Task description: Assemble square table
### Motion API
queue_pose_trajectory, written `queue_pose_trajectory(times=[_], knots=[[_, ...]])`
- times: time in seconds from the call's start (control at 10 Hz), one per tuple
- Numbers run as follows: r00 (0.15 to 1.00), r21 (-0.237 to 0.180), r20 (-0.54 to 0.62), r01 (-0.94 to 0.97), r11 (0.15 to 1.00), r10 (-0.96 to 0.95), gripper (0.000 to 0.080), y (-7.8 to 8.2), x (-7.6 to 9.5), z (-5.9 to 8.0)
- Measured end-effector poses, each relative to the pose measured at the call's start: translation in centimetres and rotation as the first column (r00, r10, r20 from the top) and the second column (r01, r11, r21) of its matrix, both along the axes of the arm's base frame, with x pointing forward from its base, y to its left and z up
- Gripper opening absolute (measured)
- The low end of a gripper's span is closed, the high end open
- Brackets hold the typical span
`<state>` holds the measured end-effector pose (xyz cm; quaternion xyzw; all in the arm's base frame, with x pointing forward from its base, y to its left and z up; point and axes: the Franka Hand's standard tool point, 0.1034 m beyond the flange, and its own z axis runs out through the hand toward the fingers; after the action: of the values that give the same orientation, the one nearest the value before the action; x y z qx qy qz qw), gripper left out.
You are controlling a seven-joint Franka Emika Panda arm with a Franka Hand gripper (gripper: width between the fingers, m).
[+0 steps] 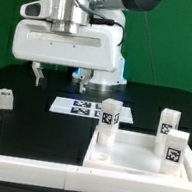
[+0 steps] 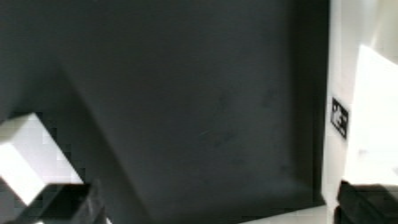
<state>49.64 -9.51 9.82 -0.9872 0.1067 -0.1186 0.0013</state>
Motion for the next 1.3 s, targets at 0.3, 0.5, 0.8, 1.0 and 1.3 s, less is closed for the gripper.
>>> queue_pose_trajectory(times=[0.3,0.5,0.8,1.0,1.3], knots=[[0.973,-0.065,-0.051,-0.230,0.971,0.227,0.0649,-1.8,-1.2,-1.0],[0.920,-0.080,-0.121,-0.384,0.920,0.374,0.0649,-4.8,-3.9,-2.6],[0.802,-0.099,-0.222,-0.584,0.805,0.555,0.0649,-10.3,-6.6,-3.3],[0.793,-0.096,-0.224,-0.597,0.797,0.567,0.0649,-9.6,-6.3,-3.3],[0.807,-0.065,-0.242,-0.567,0.821,0.539,0.0649,-8.9,-6.5,-3.9]])
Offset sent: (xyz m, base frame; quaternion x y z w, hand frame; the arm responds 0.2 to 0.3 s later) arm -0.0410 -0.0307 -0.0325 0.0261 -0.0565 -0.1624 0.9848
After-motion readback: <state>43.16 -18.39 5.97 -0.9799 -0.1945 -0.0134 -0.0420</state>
